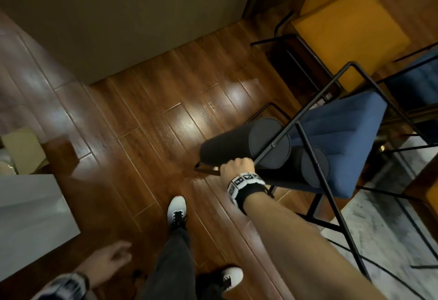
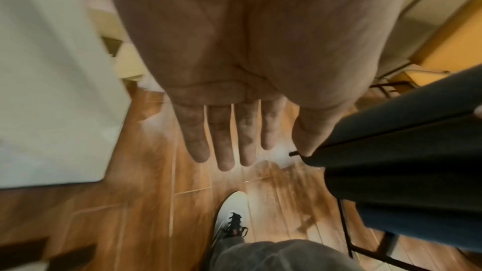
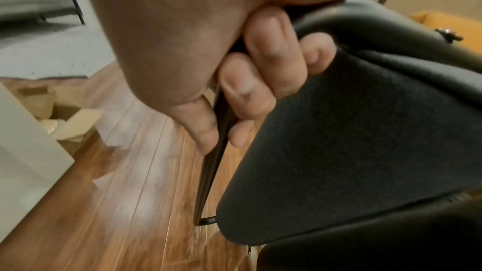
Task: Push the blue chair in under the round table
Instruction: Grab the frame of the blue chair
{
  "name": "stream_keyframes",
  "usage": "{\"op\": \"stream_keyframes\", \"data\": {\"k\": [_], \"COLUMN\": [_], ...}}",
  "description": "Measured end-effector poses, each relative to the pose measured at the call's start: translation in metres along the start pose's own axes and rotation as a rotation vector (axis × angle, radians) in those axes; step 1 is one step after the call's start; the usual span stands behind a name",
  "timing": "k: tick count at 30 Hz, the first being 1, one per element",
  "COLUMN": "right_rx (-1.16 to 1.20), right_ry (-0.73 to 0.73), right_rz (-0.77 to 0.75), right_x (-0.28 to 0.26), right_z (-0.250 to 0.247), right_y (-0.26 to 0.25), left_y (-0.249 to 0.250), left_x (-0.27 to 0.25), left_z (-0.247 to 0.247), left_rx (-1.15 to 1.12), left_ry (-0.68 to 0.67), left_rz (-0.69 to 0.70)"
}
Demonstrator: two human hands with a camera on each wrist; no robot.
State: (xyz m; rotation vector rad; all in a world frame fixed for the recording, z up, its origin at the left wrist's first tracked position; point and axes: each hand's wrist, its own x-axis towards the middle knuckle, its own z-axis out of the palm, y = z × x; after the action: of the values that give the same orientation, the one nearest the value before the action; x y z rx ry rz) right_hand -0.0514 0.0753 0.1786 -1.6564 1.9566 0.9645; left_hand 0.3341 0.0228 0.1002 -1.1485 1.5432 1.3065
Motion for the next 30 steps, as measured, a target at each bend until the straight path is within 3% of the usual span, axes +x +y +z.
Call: {"op": "stream_keyframes", "data": {"k": [1,3,7,10,13,15,17,20,24,30], "right_rx": [0.041,0.079,0.168,0.188,0.222,0.214,0.239,0.27,0.291,0.297], "right_ry": [0.031,0.12,0.255,0.318,0.35,0.376,0.4,0.477,0.505,0.422], "right_rz": [0.01,0.053,0.143,0.199,0.23,0.259,0.286,0.306,0.343,0.46], "right_x": [-0.017,-0.056,-0.126,-0.178,-0.233,-0.265,-0.295,-0.34,-0.393,-0.462], "right_z": [-0.004,-0.004,0.0,0.008,0.03,0.051,0.078,0.12,0.181,0.27], "right_y": [0.012,0.034,0.063,0.08,0.092,0.099,0.104,0.11,0.115,0.111], "left_y": [0.021,0.066,0.181,0.244,0.3,0.332,0.356,0.375,0.38,0.396], "left_x": [-0.006,0.003,0.012,0.005,0.003,0.002,-0.004,-0.011,-0.03,-0.055], "left_z": [0.002,0.006,0.016,0.017,0.023,0.029,0.043,0.081,0.144,0.231], "left_rx": [-0.034,0.006,0.087,0.122,0.325,0.559,0.736,0.972,1.036,1.077], "left_ry": [-0.041,0.066,0.297,0.391,0.46,0.368,0.185,0.085,-0.025,-0.084], "left_rz": [0.007,0.056,0.352,0.506,0.673,0.763,0.777,0.87,0.845,0.857]}}
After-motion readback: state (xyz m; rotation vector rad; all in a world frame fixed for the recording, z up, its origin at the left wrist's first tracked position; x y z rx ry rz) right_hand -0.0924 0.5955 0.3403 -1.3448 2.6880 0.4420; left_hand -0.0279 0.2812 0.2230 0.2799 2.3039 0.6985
